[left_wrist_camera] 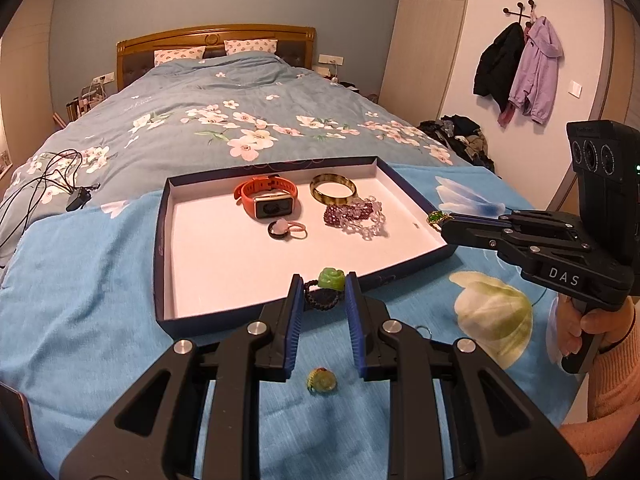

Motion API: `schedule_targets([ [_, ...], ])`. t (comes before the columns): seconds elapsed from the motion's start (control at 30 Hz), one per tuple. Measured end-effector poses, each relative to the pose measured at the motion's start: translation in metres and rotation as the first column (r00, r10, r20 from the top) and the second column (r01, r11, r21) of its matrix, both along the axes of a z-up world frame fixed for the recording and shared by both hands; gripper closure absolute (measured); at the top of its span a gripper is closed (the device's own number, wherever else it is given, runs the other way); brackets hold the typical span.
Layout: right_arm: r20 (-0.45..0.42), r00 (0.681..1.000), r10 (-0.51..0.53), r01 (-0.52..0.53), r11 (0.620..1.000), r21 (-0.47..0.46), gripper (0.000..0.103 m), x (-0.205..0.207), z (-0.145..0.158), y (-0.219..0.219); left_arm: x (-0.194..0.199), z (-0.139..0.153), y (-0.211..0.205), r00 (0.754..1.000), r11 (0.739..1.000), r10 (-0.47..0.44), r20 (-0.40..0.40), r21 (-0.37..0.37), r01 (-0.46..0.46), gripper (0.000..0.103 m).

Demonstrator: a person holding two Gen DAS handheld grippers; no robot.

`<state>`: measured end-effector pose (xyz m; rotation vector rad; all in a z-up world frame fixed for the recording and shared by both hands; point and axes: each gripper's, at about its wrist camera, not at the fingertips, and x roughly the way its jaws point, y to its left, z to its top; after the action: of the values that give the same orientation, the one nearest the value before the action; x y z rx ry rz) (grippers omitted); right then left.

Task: Organize jewelry
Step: 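Carry the green keyring and green bead ring over the tray with both tools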

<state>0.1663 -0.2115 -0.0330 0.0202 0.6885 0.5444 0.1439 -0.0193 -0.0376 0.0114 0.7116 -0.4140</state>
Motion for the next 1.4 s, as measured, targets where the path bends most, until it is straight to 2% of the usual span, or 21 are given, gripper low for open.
schedule_targets([
  [0.5,-0.017,1.000,0.004,-0.004,1.000,-0.012,0.102,0.024,-0.003,0.003,0.029,0.001,-0.004,1.000,0.999,0.023,0.006,0.023,-0.023,0.082],
  [1.4,-0.075,0.997,-0.005,0.003,1.000,-0.028,0.102,0.058,-0.018,0.009,0.078,-0.018,-0.005,0.996,0.997,0.074,-0.052,0.035,-0.073,0.082],
])
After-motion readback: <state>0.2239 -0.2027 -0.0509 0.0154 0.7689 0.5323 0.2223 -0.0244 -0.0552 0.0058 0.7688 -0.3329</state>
